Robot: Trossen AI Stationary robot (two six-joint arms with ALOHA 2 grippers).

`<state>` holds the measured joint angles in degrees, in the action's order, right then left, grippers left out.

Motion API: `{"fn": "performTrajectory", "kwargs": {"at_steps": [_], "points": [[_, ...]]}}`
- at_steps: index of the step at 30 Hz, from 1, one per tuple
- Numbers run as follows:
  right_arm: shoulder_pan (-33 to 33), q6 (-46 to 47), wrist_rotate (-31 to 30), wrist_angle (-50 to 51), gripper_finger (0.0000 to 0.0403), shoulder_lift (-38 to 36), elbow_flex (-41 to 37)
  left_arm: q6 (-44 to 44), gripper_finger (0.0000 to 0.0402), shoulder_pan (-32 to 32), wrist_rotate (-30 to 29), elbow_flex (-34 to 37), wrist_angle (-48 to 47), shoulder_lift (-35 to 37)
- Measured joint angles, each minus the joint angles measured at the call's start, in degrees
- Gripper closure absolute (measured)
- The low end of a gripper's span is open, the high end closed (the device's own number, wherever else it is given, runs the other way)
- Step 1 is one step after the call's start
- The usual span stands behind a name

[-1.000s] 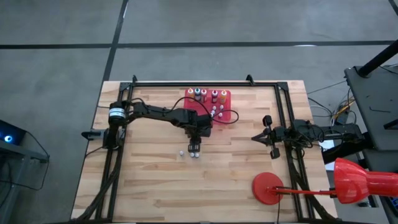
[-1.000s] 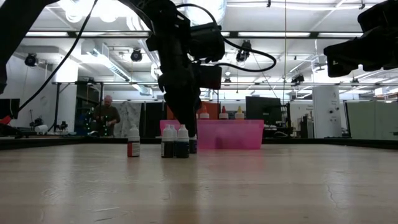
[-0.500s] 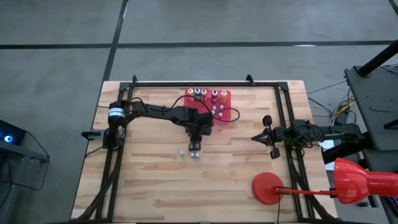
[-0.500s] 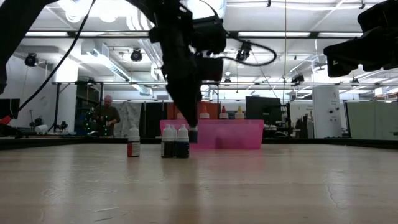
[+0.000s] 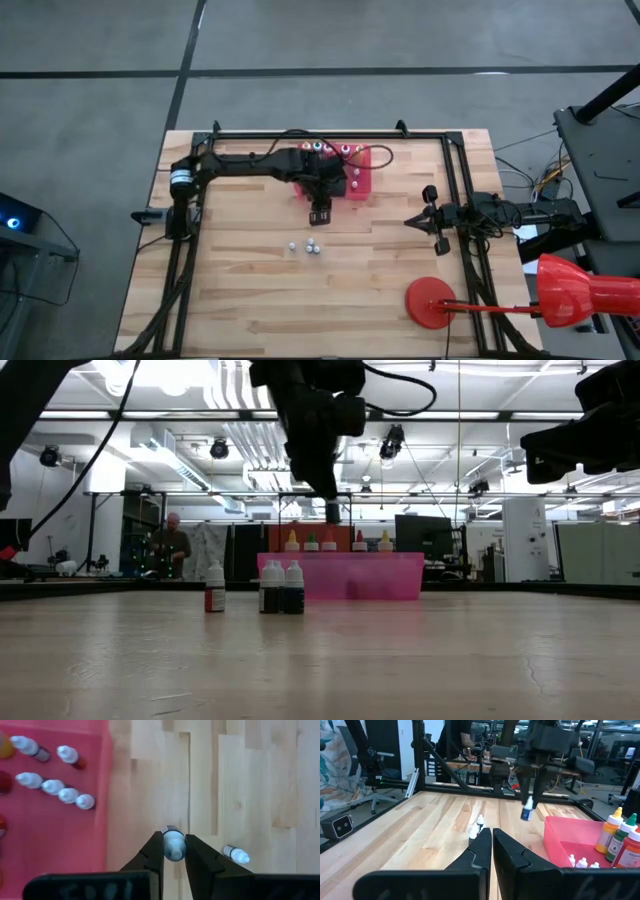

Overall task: Pick & Place food coloring
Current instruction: Put the small blue food coloring bottle into the pink bin

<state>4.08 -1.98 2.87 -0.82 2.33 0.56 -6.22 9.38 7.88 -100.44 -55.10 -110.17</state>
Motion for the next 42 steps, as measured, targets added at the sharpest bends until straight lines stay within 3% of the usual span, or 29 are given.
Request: {"fn": "performTrajectory", "kwargs": {"at_steps": [21,42], "points": [[0.0,0.0,0.0,0.0,0.0394,0.0,0.0,-2.8,0.0371,10.7,-0.5,0.0,-0.3,1.8],[0.0,0.0,0.0,0.0,0.0394,0.1,0.0,-6.5,0.0371,14.1,-0.3,-1.1,5.0,-3.9]]}}
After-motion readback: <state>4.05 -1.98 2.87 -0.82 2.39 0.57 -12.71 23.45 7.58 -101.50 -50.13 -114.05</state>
